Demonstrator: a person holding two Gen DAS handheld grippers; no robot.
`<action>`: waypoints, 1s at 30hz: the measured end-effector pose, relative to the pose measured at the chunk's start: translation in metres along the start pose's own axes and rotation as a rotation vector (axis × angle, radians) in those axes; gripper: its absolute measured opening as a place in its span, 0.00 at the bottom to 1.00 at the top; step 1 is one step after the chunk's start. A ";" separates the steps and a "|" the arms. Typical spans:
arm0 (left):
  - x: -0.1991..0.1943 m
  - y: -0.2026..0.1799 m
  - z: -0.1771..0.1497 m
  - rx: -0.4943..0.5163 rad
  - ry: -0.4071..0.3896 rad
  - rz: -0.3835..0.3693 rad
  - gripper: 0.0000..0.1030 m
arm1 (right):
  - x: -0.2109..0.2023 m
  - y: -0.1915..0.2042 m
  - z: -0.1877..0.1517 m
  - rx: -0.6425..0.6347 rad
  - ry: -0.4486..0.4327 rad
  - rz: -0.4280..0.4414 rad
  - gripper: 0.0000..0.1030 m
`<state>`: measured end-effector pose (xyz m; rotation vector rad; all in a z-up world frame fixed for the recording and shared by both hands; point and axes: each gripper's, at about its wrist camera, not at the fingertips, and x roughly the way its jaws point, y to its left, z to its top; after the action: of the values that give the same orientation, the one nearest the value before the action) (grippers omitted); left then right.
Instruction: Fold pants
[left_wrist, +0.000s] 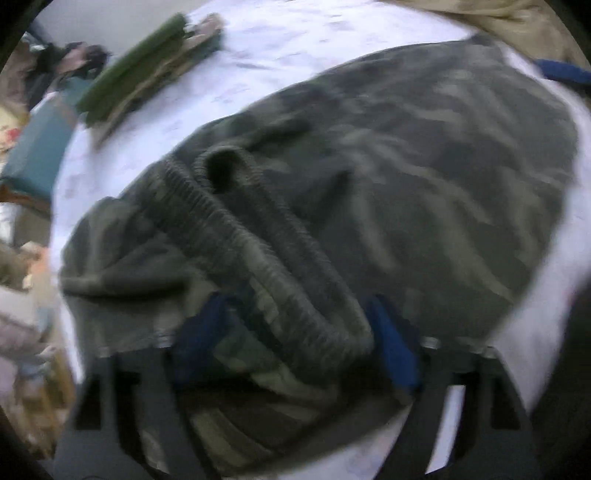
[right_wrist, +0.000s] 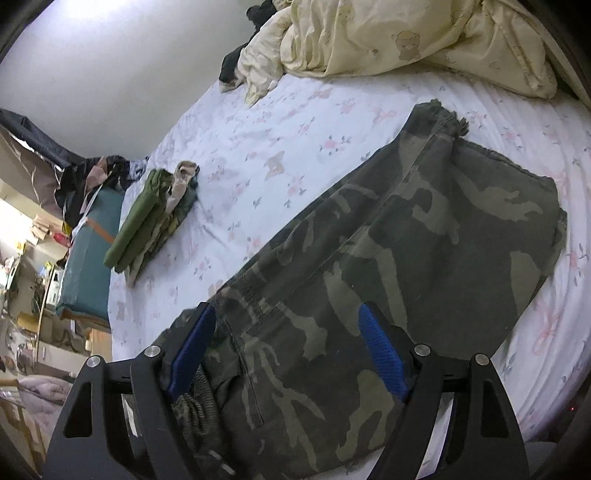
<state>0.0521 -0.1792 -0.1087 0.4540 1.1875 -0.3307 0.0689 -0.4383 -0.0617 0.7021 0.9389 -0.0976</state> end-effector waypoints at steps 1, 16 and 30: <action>-0.012 0.003 -0.003 0.005 -0.025 -0.035 0.80 | 0.004 0.002 -0.001 -0.009 0.013 -0.002 0.80; -0.065 0.247 -0.112 -0.684 -0.050 0.076 0.85 | 0.095 0.092 -0.100 -0.322 0.480 0.148 0.81; -0.062 0.241 -0.115 -0.760 -0.058 -0.046 0.85 | 0.067 0.101 -0.145 -0.233 0.496 0.247 0.18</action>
<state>0.0530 0.0878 -0.0453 -0.2440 1.1726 0.0816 0.0445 -0.2595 -0.1179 0.6294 1.3016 0.4162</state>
